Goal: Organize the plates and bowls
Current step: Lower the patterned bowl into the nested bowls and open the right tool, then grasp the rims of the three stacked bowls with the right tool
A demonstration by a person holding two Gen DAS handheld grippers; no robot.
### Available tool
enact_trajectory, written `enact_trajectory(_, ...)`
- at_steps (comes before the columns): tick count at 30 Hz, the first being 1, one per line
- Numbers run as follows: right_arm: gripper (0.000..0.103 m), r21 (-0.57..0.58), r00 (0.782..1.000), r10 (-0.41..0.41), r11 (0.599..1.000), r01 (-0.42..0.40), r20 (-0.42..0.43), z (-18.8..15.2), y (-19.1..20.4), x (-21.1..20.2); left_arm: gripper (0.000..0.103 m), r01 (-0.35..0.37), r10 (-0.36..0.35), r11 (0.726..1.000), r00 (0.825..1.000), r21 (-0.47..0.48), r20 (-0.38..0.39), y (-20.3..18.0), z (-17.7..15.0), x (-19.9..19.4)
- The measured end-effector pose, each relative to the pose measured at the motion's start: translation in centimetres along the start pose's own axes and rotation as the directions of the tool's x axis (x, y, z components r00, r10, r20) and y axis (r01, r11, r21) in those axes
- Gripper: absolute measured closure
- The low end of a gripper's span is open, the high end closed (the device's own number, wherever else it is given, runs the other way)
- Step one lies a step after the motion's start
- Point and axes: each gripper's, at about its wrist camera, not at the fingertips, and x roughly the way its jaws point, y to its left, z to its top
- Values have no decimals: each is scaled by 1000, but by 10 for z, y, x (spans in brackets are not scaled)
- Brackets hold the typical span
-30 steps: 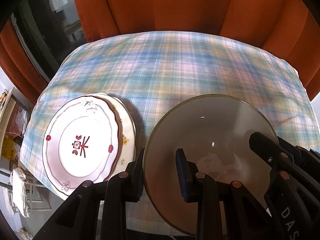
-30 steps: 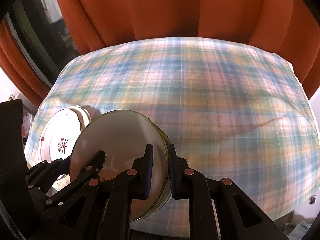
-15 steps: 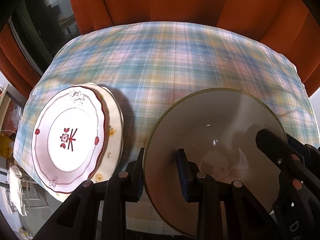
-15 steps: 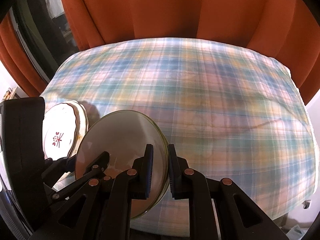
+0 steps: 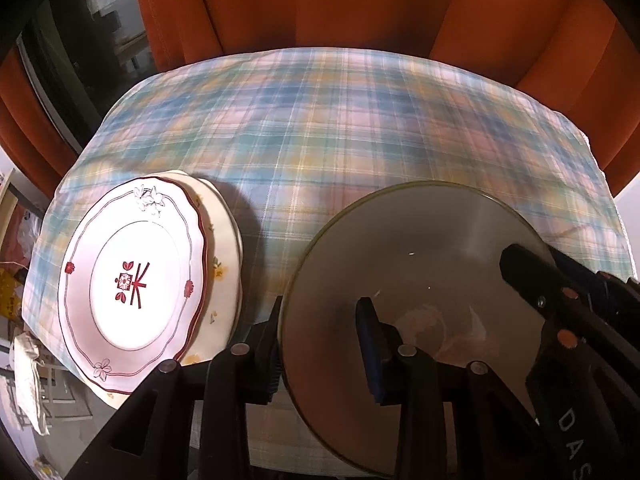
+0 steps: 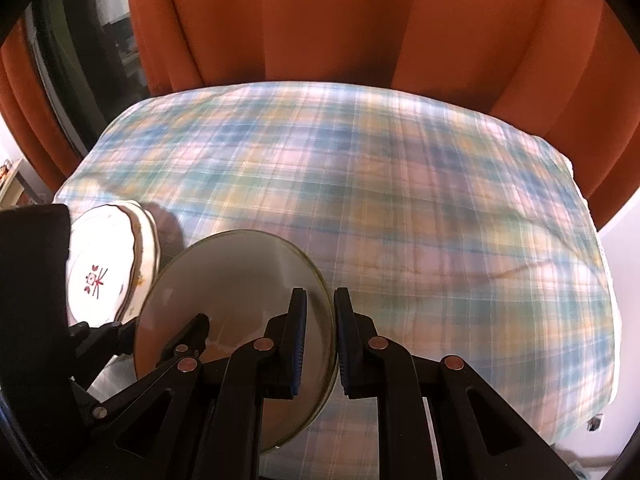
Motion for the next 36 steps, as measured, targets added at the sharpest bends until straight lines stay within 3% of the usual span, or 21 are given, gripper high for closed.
enact_trajectory(6, 82, 68, 998, 58, 996, -56, -35, -4, -12, 5, 62, 27, -27, 1000, 1000, 11, -9, 1, 1, 0)
enact_trajectory(8, 72, 98, 995, 80, 992, -75, -52, -6, -15, 7, 60, 43, -43, 999, 999, 29, -11, 0, 2, -2)
enact_trajectory(10, 53, 130, 994, 87, 988, -79, -59, -7, -17, 7, 44, 56, -56, 997, 998, 43, -5, 1, 3, -5)
enact_trajectory(11, 51, 143, 995, 87, 987, -78, -56, -8, -17, 7, 38, 63, -63, 997, 998, 49, 1, 1, 3, -6)
enact_trajectory(15, 44, 178, 996, 81, 981, -72, -48, -6, -15, 5, 34, 98, -98, 993, 995, 66, 0, 7, 9, -4)
enact_trajectory(25, 37, 280, 995, -4, 960, 33, -104, -2, -10, 11, 34, 249, -238, 963, 964, 102, -116, 19, 22, 20)
enact_trajectory(36, 36, 394, 976, -78, 906, 154, -201, -12, 6, 19, 47, 384, -344, 908, 911, 167, -227, 29, 23, 34)
